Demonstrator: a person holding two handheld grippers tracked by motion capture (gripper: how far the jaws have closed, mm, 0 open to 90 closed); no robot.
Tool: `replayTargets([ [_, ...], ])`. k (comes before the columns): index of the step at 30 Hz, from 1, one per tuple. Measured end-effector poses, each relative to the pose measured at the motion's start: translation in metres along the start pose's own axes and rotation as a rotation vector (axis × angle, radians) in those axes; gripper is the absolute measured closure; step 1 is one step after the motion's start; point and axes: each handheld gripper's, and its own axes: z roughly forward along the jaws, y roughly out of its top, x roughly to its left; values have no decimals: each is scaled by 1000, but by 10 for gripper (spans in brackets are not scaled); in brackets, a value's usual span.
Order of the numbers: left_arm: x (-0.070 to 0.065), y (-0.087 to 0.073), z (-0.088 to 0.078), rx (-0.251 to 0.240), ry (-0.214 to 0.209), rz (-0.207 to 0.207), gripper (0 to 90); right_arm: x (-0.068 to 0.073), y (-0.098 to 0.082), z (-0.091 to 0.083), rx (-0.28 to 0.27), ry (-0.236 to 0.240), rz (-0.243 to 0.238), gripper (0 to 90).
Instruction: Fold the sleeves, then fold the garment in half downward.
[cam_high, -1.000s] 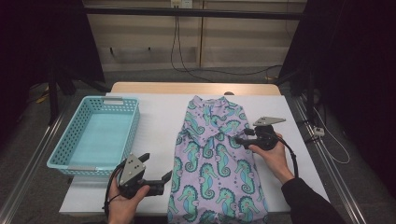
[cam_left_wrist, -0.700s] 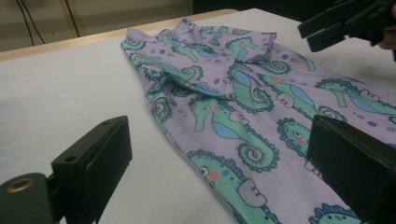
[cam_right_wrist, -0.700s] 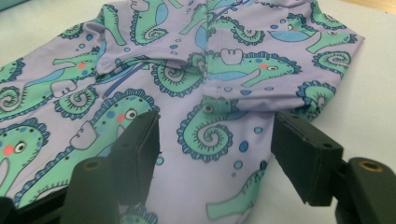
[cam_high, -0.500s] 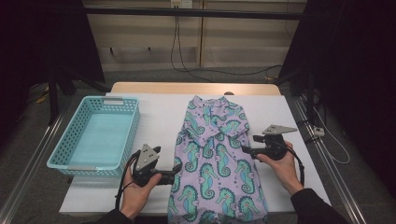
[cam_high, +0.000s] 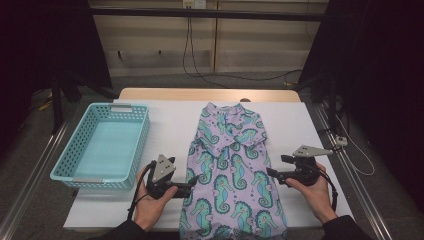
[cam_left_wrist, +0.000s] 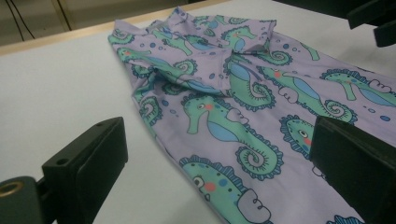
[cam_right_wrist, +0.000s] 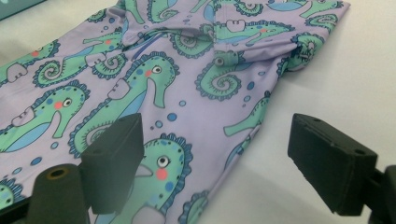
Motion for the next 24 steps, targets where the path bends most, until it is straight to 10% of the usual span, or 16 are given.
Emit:
replayTargets([
  [18,2,-7,10,110,-10,22,51,15,-15,-11,66,18,2,190],
  [24,7,-12,12,126,-59,-102,66,19,-19,-8,124,44,5,234],
])
